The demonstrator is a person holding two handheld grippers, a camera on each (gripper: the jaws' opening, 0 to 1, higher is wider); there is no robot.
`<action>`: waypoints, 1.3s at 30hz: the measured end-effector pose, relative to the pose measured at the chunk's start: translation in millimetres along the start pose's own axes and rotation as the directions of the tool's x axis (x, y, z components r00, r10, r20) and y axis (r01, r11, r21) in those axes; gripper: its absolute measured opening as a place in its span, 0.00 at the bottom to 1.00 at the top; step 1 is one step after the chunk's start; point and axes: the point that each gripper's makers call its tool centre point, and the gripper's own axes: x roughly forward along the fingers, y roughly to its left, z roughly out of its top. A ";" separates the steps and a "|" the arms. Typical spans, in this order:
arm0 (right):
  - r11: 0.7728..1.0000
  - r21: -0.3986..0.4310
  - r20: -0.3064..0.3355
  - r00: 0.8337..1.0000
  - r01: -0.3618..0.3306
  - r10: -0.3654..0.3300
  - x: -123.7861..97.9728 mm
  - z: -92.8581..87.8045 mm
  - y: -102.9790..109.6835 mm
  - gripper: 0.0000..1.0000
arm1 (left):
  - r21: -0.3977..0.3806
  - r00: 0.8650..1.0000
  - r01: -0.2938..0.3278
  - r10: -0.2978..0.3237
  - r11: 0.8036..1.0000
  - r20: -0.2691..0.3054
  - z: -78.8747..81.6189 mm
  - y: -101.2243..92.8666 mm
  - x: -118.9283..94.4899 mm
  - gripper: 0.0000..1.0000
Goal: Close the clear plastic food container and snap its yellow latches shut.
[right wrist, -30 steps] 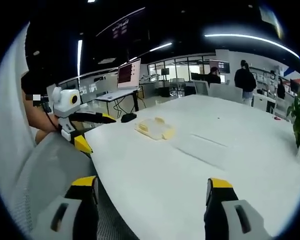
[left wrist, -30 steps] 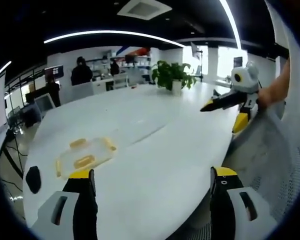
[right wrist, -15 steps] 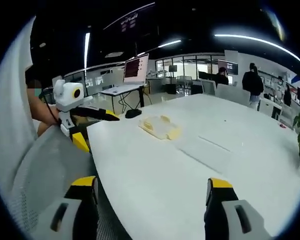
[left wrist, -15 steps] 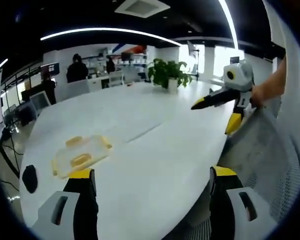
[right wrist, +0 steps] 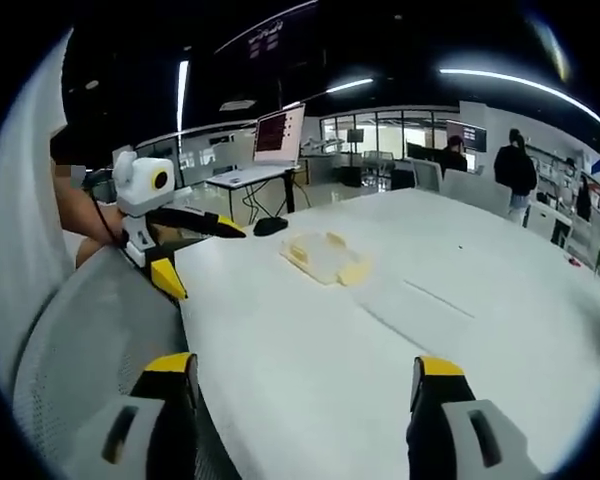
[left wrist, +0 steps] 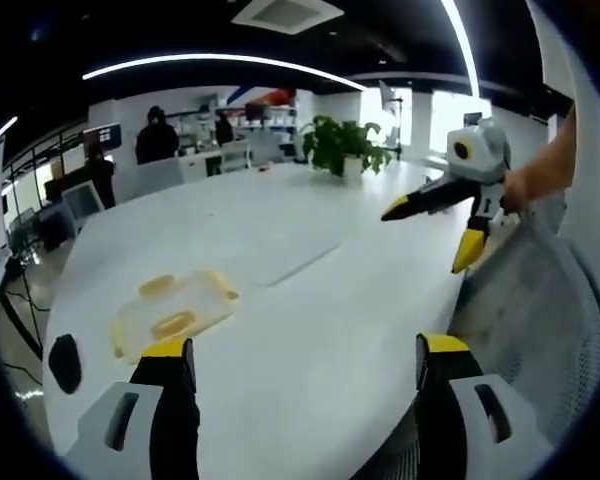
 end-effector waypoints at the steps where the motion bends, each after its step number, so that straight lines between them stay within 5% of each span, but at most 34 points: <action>1: 1.000 0.001 -0.003 1.000 -0.004 0.004 1.7 0.3 -0.6 0.87 | -0.001 1.000 -0.001 0.001 1.000 0.000 0.2 1.9 0.0 0.89; 39: 0.993 -0.047 -0.022 0.994 -0.109 0.108 59.1 31.7 -15.5 0.83 | 0.031 0.997 -0.033 0.035 0.999 -0.067 -13.9 56.7 -7.6 0.86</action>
